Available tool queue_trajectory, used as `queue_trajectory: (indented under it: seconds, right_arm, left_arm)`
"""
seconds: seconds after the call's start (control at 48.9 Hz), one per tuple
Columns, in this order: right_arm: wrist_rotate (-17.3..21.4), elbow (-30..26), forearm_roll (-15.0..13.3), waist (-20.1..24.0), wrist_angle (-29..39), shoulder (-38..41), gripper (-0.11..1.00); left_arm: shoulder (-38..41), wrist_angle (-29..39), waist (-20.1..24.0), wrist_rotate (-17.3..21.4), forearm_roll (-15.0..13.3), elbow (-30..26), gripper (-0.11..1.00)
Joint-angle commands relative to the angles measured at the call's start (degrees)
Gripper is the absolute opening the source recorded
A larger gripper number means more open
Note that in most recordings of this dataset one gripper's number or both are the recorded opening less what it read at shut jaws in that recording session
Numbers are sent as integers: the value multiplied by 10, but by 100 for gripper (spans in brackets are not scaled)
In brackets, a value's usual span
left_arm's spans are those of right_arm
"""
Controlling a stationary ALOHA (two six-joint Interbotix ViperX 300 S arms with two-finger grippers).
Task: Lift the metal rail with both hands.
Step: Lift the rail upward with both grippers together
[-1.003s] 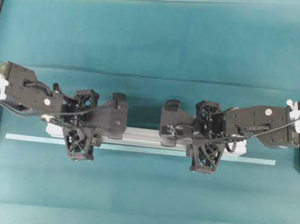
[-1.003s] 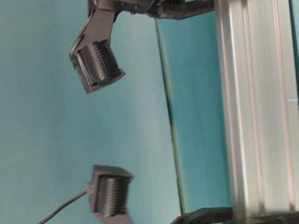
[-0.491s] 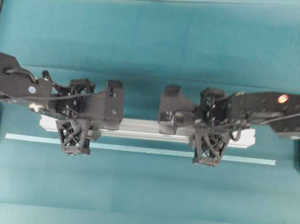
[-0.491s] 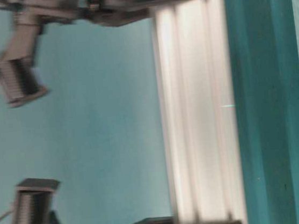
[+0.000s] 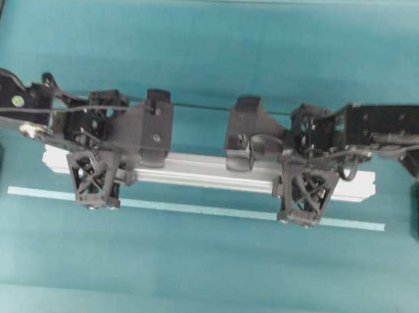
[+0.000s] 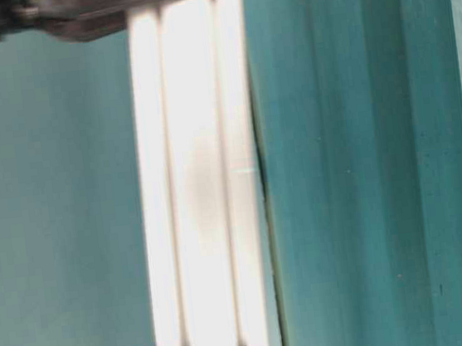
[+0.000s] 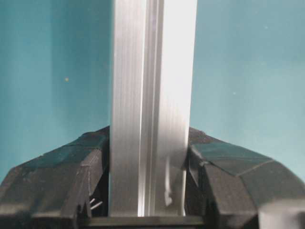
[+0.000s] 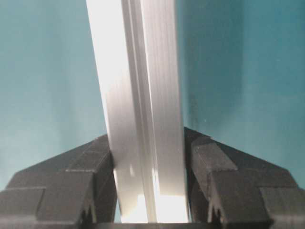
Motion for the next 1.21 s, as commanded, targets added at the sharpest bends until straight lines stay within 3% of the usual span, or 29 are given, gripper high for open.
queue_trajectory:
  seconds: [0.0,0.471,1.187]
  right_arm:
    - [14,-42,4,-3,17,-12,38]
    - [15,-117,4,-2,99,-24,38]
    - [17,-243,4,6,202,-21,38]
  left_arm:
    - [-19,2,-1,-1,0,-34,36]
    - [-35,74,0,0,1,-97,36]
    - [-42,189,7,2,1,-235,36]
